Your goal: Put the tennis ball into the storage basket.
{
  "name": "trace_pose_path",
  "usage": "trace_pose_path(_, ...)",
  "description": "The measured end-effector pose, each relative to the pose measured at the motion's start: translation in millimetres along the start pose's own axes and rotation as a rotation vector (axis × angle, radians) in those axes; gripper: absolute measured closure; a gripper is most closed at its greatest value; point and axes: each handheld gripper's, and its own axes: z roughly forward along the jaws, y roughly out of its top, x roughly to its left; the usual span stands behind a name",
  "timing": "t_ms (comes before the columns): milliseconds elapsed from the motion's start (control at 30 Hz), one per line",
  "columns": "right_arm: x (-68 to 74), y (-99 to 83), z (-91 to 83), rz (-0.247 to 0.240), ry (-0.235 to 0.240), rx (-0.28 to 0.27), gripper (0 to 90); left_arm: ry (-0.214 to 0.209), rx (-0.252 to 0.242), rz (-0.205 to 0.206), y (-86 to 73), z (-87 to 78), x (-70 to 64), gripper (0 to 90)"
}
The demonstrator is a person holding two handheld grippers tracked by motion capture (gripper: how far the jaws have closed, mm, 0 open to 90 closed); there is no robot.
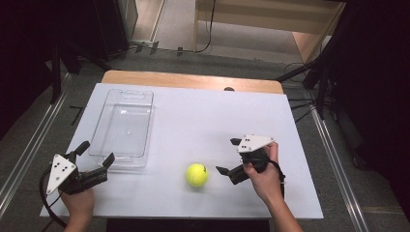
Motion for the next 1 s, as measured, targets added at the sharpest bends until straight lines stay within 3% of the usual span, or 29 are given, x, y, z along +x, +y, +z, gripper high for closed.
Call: trace_pose_path(1000, 17.9, 21.8, 45.1, -0.073, 0.12, 0.136, 0.0, -0.001, 0.001, -0.003, 0.3, -0.1, 0.1, 11.3)
